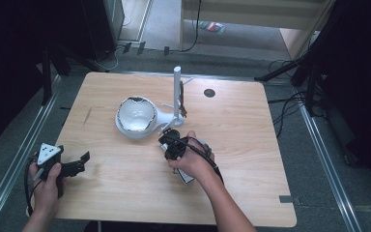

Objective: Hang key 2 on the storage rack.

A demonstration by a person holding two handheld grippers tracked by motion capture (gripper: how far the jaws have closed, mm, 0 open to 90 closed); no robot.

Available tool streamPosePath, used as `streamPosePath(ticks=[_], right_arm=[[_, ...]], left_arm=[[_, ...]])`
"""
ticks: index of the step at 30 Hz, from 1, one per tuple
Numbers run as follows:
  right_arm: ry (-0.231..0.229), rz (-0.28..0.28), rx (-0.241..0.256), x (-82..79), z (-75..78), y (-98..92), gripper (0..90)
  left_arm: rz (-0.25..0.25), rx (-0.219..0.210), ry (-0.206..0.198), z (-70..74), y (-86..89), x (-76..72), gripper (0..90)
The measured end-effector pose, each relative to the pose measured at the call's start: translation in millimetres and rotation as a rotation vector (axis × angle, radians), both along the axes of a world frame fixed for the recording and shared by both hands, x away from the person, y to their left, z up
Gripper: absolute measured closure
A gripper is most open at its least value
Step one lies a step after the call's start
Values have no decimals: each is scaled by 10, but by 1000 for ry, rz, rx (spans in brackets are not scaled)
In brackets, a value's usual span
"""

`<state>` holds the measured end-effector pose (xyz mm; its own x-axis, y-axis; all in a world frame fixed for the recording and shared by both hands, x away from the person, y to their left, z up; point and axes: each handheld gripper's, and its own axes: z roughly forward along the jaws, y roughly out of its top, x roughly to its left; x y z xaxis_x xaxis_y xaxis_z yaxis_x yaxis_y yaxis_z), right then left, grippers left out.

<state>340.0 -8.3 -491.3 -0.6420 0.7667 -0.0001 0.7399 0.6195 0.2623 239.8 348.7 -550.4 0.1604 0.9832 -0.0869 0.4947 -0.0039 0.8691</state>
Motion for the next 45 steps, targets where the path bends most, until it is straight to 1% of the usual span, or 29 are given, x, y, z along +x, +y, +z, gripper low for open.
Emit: streamPosePath(ticks=[2,4,6,7,8,9,10,11,12,19,25,28,29,31,37,45], right_arm=[[-22,-7,14,4,40,-44,761],[-37,-30,31,-2,86,-77,761],[-64,-35,51,-9,133,-107,761],[-79,-37,60,-12,156,-122,761],[-108,-44,83,-21,201,-145,762],[-108,-44,83,-21,201,-145,762],[-124,-46,93,-25,222,-154,762],[-151,-53,106,-30,265,-174,762],[-151,-53,106,-30,265,-174,762],[-243,-87,153,-44,381,-239,762],[-311,-113,208,-40,472,-307,762],[-329,-134,235,-43,515,-336,762],[-345,-140,249,-46,540,-357,762],[-351,-142,257,-49,551,-364,762],[-405,-140,301,-68,602,-396,762],[-452,-138,348,-85,655,-438,762]], left_arm=[[0,0,0,0,0,0,0],[0,1,-1,0,-1,0,0],[0,1,0,0,-1,0,0],[0,1,0,0,-2,0,0],[0,1,0,0,-2,0,0],[0,2,-1,0,-3,0,0],[0,4,-3,-1,-3,0,0],[1,3,-3,-1,-4,0,0],[1,3,-2,-1,-4,0,0],[0,2,0,0,-2,0,0],[0,1,-1,0,-1,0,0],[-1,2,0,0,-1,0,0],[-1,2,0,0,-1,0,0],[0,1,0,0,-1,0,0],[0,1,-1,0,-2,0,0],[0,1,-1,-1,0,3,0]])
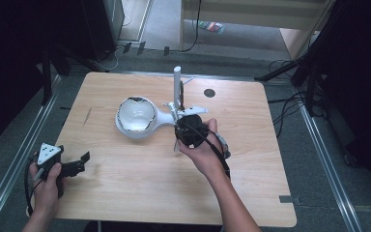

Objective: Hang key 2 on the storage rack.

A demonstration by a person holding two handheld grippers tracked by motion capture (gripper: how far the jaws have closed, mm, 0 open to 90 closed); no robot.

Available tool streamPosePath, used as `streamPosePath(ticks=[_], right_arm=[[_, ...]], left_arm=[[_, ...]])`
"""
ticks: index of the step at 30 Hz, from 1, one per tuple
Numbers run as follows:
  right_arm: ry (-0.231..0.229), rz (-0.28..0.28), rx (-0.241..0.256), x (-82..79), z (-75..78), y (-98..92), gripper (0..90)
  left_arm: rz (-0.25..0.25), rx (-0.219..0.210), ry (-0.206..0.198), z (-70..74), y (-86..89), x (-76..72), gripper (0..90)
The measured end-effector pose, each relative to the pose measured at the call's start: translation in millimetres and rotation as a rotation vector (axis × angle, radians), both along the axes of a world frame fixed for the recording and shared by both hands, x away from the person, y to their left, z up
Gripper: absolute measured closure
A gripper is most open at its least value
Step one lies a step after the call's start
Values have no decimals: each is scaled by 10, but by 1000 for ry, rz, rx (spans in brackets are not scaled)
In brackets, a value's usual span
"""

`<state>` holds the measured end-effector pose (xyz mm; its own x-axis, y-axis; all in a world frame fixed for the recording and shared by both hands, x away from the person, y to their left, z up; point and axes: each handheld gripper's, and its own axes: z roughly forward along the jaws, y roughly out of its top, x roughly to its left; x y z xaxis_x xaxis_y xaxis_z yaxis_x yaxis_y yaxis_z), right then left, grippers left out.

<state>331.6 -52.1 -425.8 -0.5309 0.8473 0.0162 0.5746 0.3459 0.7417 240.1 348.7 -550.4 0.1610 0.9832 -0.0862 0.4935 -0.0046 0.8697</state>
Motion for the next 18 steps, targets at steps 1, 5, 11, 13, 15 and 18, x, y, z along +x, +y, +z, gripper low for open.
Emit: streamPosePath(ticks=[1,5,11,13,15,18], right_arm=[[-7,1,8,0,6,-8,762],[-32,-3,34,-3,35,-38,762],[-61,-10,73,5,69,-93,762],[-73,-8,95,10,80,-120,762],[-81,-7,119,15,89,-149,762],[-114,0,139,18,95,-195,762]], left_arm=[[0,0,-1,-1,-1,0,0],[0,2,-1,0,-1,0,0],[0,2,-1,0,-1,0,0],[0,2,-1,0,-2,0,0],[-3,6,2,1,2,-1,0],[-3,5,2,1,3,-1,0]])
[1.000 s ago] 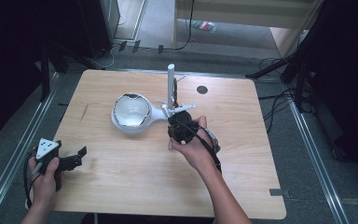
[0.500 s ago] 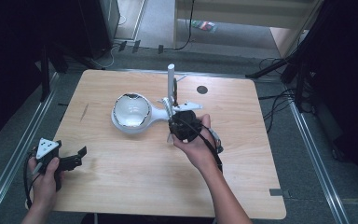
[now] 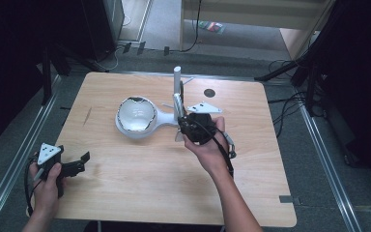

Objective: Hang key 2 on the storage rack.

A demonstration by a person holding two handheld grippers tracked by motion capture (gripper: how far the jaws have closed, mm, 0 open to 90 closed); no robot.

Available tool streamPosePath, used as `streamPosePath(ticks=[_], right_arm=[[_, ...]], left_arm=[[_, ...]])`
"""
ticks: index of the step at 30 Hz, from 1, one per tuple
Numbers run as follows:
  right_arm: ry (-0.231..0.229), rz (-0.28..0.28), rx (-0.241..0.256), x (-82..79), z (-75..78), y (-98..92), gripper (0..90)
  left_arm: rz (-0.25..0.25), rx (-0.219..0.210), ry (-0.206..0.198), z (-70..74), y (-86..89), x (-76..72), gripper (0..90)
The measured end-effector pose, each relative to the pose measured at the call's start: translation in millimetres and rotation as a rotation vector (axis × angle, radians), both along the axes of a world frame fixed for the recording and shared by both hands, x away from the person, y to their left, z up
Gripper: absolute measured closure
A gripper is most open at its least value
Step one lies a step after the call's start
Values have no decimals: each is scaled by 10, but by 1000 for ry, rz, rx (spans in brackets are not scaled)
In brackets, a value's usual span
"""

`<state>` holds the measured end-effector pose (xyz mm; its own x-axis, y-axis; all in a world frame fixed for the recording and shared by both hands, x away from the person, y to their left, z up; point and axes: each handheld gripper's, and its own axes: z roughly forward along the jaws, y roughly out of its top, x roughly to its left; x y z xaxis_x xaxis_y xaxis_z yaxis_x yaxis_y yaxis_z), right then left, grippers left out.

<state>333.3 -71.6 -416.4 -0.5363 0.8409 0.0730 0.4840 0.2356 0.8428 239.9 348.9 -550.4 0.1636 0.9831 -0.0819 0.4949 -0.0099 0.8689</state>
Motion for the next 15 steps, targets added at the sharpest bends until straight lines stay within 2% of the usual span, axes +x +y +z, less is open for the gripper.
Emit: streamPosePath(ticks=[3,11,15], right_arm=[[-8,6,37,16,1,-49,762],[-9,8,71,49,-30,-132,761],[-21,-21,43,37,-50,-129,762]], left_arm=[[3,-3,-3,-1,-5,1,0],[2,-4,-2,-1,-5,2,0],[3,-3,-2,-1,-4,0,0]])
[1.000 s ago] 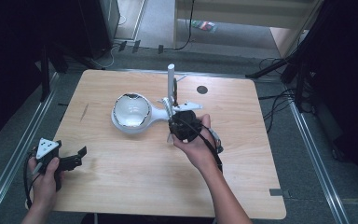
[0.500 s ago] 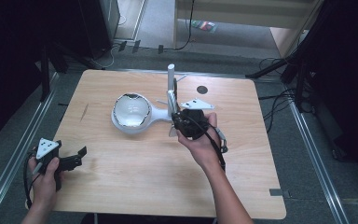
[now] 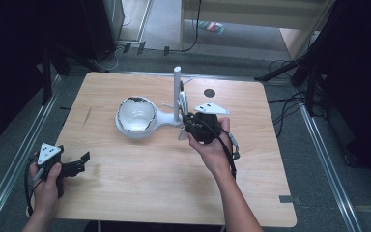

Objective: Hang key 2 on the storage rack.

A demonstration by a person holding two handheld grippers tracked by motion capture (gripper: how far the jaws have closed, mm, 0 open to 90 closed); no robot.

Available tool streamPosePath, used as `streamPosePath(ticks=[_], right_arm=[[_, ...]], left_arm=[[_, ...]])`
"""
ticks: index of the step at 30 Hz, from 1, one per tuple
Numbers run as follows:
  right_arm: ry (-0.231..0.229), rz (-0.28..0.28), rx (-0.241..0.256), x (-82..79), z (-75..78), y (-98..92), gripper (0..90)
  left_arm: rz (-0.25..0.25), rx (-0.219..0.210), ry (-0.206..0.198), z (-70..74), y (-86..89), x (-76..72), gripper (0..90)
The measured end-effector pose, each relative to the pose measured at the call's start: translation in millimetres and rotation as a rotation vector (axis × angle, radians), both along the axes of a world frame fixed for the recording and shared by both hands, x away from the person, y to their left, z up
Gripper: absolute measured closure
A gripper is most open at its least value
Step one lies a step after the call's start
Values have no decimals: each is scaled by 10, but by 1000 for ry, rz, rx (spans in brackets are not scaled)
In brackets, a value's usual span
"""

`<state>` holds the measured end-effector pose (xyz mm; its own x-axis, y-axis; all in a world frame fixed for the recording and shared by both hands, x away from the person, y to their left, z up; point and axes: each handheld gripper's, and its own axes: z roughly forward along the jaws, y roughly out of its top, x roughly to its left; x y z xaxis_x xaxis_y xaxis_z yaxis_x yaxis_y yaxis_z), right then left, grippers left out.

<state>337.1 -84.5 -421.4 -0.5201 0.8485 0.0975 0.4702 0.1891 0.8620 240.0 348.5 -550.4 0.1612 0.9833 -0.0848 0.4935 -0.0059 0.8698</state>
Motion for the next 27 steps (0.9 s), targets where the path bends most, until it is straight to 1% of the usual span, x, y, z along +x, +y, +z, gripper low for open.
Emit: streamPosePath(ticks=[1,3,5,8,10,16,19,24,27], right_arm=[[2,3,0,-1,-10,0,762],[8,29,21,-18,-25,0,762],[19,54,30,-24,-42,11,761],[41,78,10,-12,-80,41,762],[47,92,7,3,-110,59,762],[87,125,16,72,-193,81,762],[102,123,23,107,-218,72,761],[130,123,64,171,-240,15,761],[157,130,88,204,-252,-23,761]], left_arm=[[0,0,0,0,0,0,0],[0,-3,0,0,-1,0,0],[-1,-1,2,0,1,1,0],[-2,1,3,0,1,0,0],[-1,-1,3,0,1,0,0],[-2,-2,4,1,2,-1,0],[-2,-4,3,1,4,0,0],[-2,-4,3,1,4,0,0],[-2,-2,3,1,3,-1,0]])
